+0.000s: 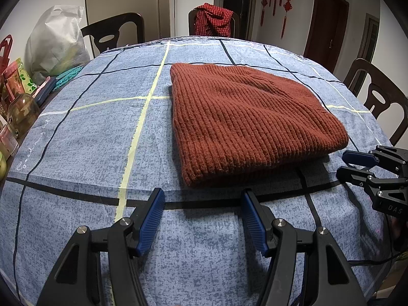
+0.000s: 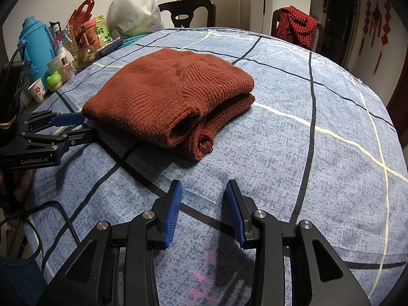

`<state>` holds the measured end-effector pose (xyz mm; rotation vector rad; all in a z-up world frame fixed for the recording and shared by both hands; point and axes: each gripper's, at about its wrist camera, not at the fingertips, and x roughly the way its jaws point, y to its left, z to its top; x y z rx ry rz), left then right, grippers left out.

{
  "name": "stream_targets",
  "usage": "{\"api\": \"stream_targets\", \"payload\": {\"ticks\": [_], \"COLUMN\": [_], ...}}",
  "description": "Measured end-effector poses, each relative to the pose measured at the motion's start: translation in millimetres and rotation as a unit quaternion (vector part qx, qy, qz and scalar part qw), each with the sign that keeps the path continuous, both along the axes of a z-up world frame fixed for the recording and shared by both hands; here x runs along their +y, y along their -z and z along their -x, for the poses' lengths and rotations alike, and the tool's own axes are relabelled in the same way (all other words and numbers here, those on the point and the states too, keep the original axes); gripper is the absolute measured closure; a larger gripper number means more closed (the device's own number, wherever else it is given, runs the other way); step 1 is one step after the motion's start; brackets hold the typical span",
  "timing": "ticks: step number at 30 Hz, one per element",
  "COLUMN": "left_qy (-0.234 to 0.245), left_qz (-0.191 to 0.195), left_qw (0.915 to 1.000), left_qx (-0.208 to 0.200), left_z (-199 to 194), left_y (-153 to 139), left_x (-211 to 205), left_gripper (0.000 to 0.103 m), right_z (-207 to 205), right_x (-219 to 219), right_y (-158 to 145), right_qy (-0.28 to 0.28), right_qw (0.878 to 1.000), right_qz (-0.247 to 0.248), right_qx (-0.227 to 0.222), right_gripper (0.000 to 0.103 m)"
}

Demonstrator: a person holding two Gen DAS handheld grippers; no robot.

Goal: Fold small clothes

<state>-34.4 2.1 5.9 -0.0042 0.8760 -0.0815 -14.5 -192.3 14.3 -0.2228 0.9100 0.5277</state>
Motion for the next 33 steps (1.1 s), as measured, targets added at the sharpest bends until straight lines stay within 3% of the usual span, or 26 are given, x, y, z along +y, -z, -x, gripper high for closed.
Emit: {"api": "stream_targets", "payload": {"ticks": [33], "left_qy": [0.002], "left_qz": [-0.009], "left_qw": [0.9999], "left_qx": [0.006], "left_z": [-0.8], "left_y": [1.2], "left_x": [-5.2], "left_gripper": [0.033], "right_z": [-0.3], "right_x": [-0.3], "right_y": [0.0], "right_qy": [0.000], "right_qw": [1.000], "right_qz": [-0.001], "right_qx": [0.000], "right_gripper": [0.066]}}
